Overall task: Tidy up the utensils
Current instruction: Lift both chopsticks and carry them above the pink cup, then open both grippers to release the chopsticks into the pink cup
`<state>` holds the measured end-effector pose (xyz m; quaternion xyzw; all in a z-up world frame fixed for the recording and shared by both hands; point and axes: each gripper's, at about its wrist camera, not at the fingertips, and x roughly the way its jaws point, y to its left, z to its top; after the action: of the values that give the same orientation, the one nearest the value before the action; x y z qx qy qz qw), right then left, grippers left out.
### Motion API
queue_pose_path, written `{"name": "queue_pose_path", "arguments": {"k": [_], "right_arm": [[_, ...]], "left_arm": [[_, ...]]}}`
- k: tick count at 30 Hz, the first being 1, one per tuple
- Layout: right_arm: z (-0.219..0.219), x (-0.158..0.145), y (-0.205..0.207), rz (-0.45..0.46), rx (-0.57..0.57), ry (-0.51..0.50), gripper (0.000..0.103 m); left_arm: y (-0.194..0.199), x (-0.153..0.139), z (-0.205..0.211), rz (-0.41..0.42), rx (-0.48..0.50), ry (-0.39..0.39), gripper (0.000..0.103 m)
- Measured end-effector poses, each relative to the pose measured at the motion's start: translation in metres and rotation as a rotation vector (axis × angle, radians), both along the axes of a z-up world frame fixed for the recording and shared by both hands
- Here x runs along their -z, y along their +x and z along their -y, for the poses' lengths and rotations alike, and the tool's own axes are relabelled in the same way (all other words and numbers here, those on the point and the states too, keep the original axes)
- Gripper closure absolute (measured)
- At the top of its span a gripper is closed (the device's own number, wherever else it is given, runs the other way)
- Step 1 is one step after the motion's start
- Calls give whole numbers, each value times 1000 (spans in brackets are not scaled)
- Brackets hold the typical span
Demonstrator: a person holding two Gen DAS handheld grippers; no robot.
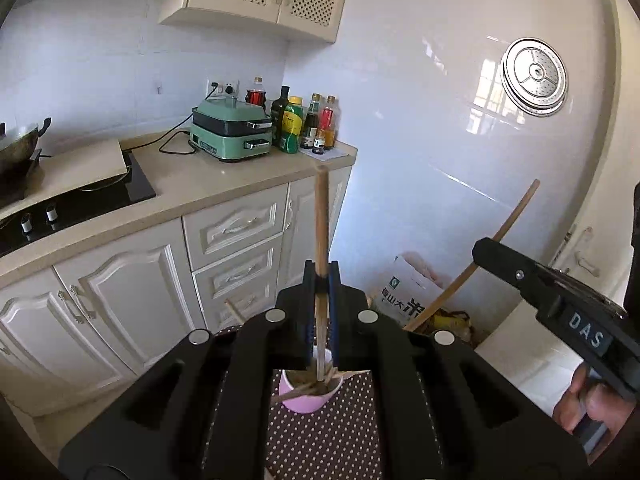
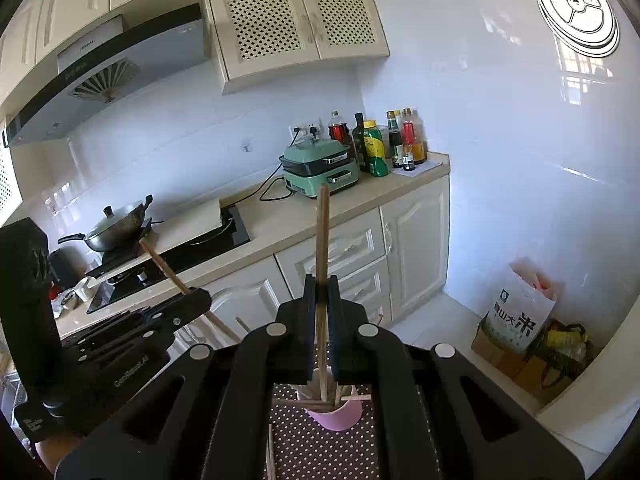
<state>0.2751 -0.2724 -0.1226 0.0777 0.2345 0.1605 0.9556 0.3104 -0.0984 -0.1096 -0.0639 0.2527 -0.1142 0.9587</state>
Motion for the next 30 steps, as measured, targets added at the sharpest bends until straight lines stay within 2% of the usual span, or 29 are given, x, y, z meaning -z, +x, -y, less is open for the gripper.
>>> {"name": "queue_pose_path", "arguments": {"k": [15,30], "right_arm": [[-14,45,32,-62,-72,-78,99],[-23,74,36,-125,-106,-104,99]], "left_arm": [[42,44,16,-54,-41,30,97],[53,80,22,-112,-44,92,97]]}}
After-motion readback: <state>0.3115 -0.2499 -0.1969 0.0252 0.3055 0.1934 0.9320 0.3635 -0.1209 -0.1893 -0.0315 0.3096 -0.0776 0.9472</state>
